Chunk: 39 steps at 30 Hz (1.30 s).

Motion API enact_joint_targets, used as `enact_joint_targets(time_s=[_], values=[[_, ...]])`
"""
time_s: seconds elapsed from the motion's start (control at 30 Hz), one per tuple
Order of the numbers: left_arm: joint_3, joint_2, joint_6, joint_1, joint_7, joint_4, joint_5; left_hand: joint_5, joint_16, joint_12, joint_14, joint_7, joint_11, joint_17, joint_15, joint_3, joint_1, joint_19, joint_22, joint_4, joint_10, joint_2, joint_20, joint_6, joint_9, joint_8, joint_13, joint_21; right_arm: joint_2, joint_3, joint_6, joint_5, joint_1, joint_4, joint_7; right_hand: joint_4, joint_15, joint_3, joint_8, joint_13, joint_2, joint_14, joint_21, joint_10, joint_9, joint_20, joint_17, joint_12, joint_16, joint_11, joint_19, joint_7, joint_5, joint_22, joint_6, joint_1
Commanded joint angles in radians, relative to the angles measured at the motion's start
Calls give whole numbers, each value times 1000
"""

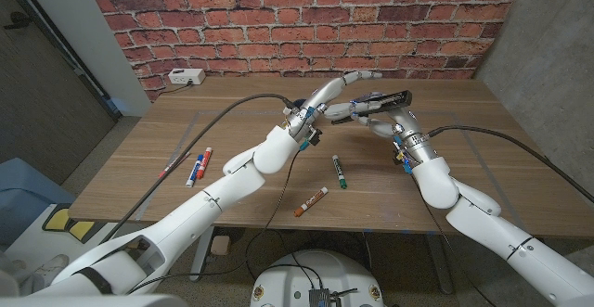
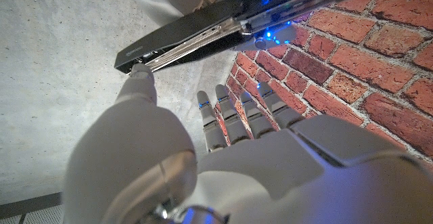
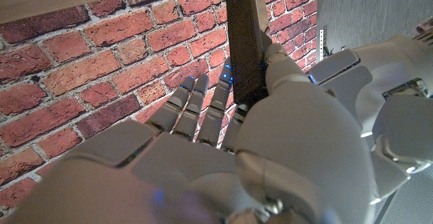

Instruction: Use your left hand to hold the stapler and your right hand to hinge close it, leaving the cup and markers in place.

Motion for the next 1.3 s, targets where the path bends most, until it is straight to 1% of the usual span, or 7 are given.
enact_joint_targets(time_s=[0.03,0.17,0.3,0.47,0.57,0.67,1.3], values=[[2,-9,-20,3,-18,4,-5,-3,5,-1,12,-2,4,2,-117,4,18,11,2,-5,13,1,1,24,3,6,0,-6,-3,-4,-9,-2,1,-9,4,23,-192,22,-5,6,99,13,5,119,5,-18,3,85,0,-120,1,-3,6,3,10,94],[3,-10,-22,2,-27,5,-9,-5,4,-3,14,-15,-7,2,-118,3,24,16,2,-6,24,3,1,59,1,10,-4,-16,-3,-5,-12,1,1,-11,6,23,-192,22,-5,1,99,14,6,122,5,-15,5,85,-2,-119,3,-1,7,3,11,94],[5,-13,-27,-2,-33,9,-9,-5,4,-5,16,-17,-4,2,-119,3,27,19,2,-6,24,4,1,67,0,8,-5,-19,-4,-6,-11,1,1,-10,7,23,-192,21,-6,0,99,15,6,122,6,-16,7,86,-3,-121,2,-2,7,3,11,95],[9,-20,-30,-10,-42,17,-10,-5,3,-12,16,-13,-4,2,-117,6,40,23,2,-9,19,12,2,48,-2,-9,-8,-28,-7,-5,-12,2,1,-12,10,23,-192,21,-6,-4,98,17,6,123,6,-14,9,86,-3,-121,4,0,7,3,13,95],[14,-25,-35,-17,-46,24,-7,-5,1,-16,16,-10,7,2,-116,15,58,26,2,-13,19,25,4,34,-3,-24,-10,-36,-9,-5,-13,0,2,-14,11,22,-192,21,-8,-3,98,18,6,121,7,-15,10,87,-4,-121,3,-1,7,3,12,96],[18,-32,-45,-25,-42,34,4,-6,0,-20,16,-2,0,2,-115,21,76,29,2,-18,19,33,3,24,-3,-35,-12,-43,-12,-5,-15,0,4,-14,15,22,-192,21,-8,-5,98,19,7,122,7,-14,11,88,-5,-119,5,-1,7,3,13,96],[34,-57,-75,-56,-44,71,19,-11,-1,-27,18,-6,-4,2,-115,25,101,35,3,-21,24,37,4,33,-3,-48,-15,-62,-8,-14,-13,4,20,-1,21,21,-192,20,-11,-10,97,22,7,118,9,-16,18,90,-10,-122,3,-2,7,3,12,97]])
